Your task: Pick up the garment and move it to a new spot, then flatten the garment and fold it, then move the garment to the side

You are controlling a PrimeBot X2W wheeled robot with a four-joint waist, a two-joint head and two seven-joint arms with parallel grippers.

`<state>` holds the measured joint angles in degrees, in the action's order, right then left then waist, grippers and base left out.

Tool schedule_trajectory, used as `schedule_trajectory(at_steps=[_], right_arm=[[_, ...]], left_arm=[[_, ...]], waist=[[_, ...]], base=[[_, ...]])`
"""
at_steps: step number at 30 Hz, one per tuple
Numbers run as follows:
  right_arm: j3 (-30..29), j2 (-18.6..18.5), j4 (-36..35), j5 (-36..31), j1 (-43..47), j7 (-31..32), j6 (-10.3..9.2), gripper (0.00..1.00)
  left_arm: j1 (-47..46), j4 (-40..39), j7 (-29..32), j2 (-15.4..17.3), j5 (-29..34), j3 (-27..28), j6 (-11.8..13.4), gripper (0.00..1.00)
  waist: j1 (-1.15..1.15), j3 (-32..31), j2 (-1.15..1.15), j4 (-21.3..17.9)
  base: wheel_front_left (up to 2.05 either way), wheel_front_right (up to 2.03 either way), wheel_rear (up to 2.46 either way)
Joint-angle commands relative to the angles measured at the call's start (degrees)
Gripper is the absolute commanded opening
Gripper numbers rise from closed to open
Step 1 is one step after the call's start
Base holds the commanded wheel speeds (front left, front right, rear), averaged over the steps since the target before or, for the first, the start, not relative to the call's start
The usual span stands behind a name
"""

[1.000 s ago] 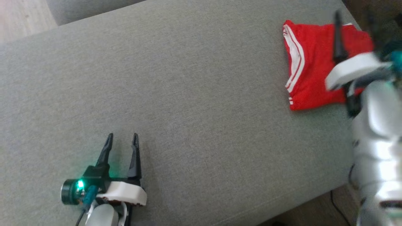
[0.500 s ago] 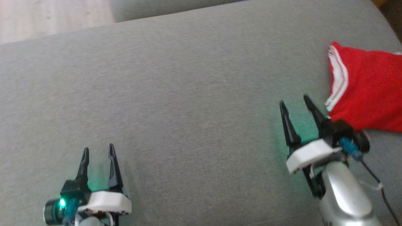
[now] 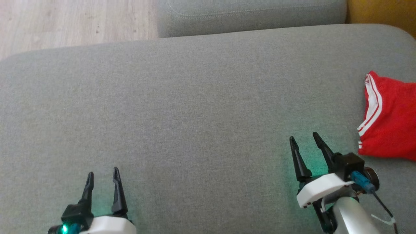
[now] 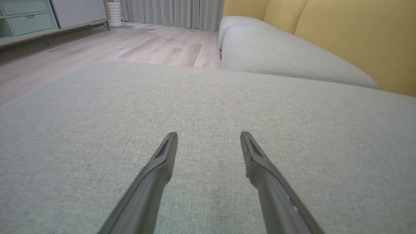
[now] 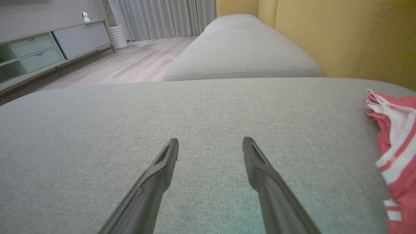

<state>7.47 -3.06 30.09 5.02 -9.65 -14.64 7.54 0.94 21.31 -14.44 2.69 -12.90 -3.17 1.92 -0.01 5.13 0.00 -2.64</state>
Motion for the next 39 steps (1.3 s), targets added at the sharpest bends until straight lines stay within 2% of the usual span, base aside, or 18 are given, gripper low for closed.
schedule_trajectory(at_steps=[1, 11, 12, 16, 39], right_arm=[[1.12, 0.17, -2.13, 0.27, -0.67, -0.36, -0.05, 1.0], [-0.1, 0.18, -3.42, 2.45, -0.5, -0.36, -0.05, 1.0], [-1.12, 0.07, -1.43, 2.22, 0.02, 0.0, 0.0, 0.0], [-0.96, 0.22, 1.57, 2.55, 1.46, 0.12, 0.0, 0.0], [-3.37, 0.21, -1.71, 18.18, 1.85, 4.0, -0.01, 0.0]], left_arm=[[-0.96, -2.0, -0.56, 0.19, -0.37, 2.32, -0.32, 1.0], [0.08, -2.74, -0.56, 0.19, -1.29, 2.14, -1.73, 1.0], [0.76, -0.9, 0.02, -0.03, -1.27, 0.01, -1.49, 0.0], [1.06, 2.41, 0.39, -0.08, -1.56, -0.36, -1.51, 0.0], [-0.43, 0.62, 4.15, -0.03, -15.93, 1.46, -2.96, 0.0]], waist=[[0.01, -0.33, 0.0, -0.05], [0.01, -2.65, 0.0, 0.32], [0.01, -2.64, 0.0, 0.3], [0.01, -2.72, 0.0, 0.33], [0.01, -3.13, 0.0, 0.76]], base=[[0.0, 0.0, 0.0], [0.0, 0.0, 0.0], [0.0, 0.0, 0.0], [0.0, 0.0, 0.0], [0.0, 0.0, 0.0]])
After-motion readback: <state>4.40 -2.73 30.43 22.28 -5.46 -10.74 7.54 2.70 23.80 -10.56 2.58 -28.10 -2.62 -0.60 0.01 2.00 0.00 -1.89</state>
